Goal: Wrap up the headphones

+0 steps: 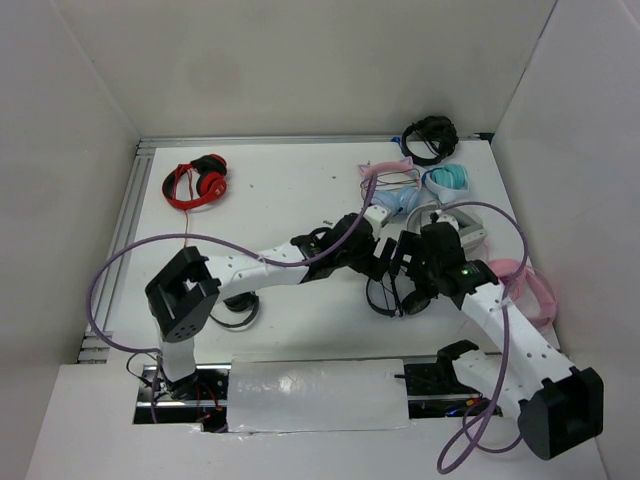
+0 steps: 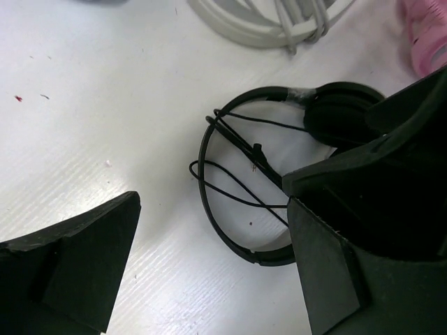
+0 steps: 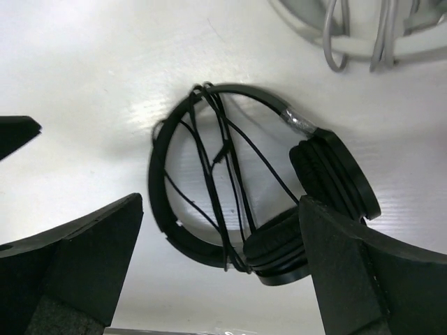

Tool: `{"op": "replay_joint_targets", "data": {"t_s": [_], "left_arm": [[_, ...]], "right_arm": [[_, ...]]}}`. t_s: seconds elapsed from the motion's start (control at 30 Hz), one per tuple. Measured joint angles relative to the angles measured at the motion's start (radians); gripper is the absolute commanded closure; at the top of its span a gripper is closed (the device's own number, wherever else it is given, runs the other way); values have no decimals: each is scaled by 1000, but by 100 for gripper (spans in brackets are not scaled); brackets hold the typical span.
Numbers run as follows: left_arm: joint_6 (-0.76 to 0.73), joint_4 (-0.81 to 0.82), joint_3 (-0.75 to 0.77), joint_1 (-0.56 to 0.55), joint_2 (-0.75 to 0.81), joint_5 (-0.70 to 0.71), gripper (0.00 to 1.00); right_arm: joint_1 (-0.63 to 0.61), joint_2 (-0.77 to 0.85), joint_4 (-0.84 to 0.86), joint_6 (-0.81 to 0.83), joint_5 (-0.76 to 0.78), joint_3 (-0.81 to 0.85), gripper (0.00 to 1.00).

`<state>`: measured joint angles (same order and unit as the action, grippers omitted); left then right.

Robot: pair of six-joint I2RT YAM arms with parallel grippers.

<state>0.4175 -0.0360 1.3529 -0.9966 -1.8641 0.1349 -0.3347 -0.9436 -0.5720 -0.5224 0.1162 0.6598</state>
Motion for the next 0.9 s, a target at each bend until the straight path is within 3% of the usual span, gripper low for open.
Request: {"op": "replay_joint_targets", "data": {"t_s": [0.27,0.47,0.7,0.9], "left_arm": [[-2,8,-16,30,176,-55,1],[47,-34,-220,83,508,-26,1],[352,-370,-465,204,955,130,1],[589,-673,-555,237,1175,223,1]], "right_arm": [[-5,170,19,-16,26,72,0],[-10,305,35,-38,78,91,0],[-10,418,24,-76,187,91,0],[-10,467,26,-97,254,83,0]]}}
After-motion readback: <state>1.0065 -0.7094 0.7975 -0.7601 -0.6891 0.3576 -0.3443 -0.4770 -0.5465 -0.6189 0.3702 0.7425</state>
